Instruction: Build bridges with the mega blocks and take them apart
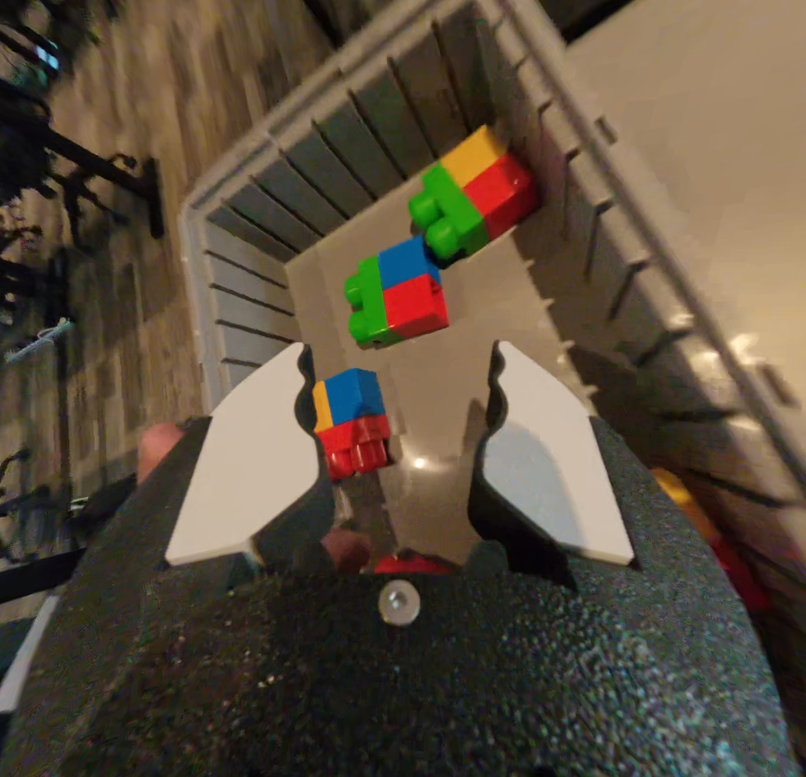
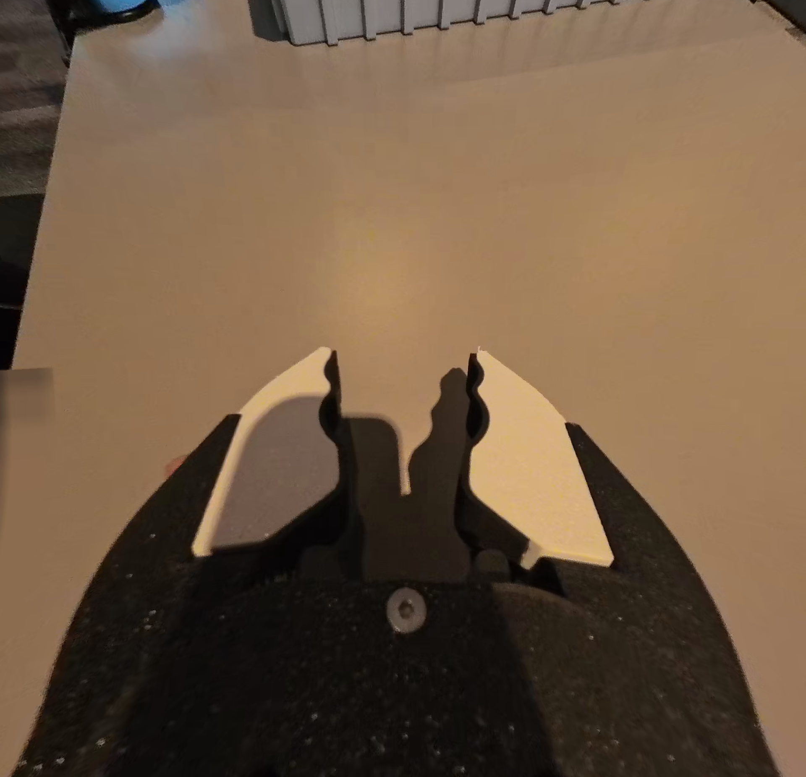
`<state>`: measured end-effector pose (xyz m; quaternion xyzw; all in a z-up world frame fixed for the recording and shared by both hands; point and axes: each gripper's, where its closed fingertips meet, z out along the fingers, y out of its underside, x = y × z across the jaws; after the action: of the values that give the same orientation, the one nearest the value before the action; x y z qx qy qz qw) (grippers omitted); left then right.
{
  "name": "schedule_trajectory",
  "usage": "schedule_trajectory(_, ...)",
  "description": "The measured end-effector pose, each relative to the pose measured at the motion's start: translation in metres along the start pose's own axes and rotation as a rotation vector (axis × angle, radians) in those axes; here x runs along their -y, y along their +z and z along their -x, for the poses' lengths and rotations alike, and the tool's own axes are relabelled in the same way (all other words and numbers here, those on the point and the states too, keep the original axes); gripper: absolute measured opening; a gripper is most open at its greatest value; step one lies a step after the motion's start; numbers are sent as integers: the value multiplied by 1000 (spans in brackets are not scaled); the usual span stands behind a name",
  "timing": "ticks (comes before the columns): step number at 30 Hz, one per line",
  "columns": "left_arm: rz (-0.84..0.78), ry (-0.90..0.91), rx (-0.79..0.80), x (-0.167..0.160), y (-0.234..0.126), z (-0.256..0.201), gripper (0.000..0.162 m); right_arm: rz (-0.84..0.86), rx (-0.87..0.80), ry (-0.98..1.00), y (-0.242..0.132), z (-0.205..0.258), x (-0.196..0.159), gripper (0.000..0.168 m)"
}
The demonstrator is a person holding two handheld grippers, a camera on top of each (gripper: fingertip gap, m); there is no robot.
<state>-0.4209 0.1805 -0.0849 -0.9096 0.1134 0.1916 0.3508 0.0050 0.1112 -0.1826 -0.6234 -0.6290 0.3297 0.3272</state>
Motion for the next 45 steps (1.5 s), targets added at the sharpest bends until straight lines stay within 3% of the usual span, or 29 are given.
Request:
schedule_trajectory(4,167,166,4,-10,70,-11,83,-7,-9,3,-1,-1,0,52)
schedule_trajectory(12,324,195,88,-22,116,6,76,-45,73,67,-6,0,3,46)
schedule_trajectory(15,367,189,102,-29,120,14,58,-67,111,100,-9,0,5,45)
schedule_trajectory(17,378,176,88,-32,121,15,36,-79,126,116,-11,0,6,44)
schedule_trajectory(18,379,181,102,-33,122,18,34,-81,133,118,-11,1,6,44)
schedule_trajectory(22,366,285,247,-29,119,44,11,-71,136,102,-10,3,5,44)
schedule_trajectory(27,239,206,206,-13,104,46,1,-77,133,100,-11,2,6,45)
schedule_trajectory(30,101,151,190,14,76,39,1,-95,129,102,-13,1,7,46)
schedule_trajectory(33,-171,5,3,74,23,-6,1,-145,119,117,-17,-2,13,49)
schedule_trajectory(38,-670,-180,-522,180,-94,-140,1,-312,6,97,-25,-24,37,59)
schedule_trajectory(42,-950,-180,-942,205,-139,-251,0,-405,-142,4,-46,-51,72,77)
schedule_trajectory(45,-1123,-102,-1079,194,-134,-311,0,-527,-198,-5,-78,-70,101,82)
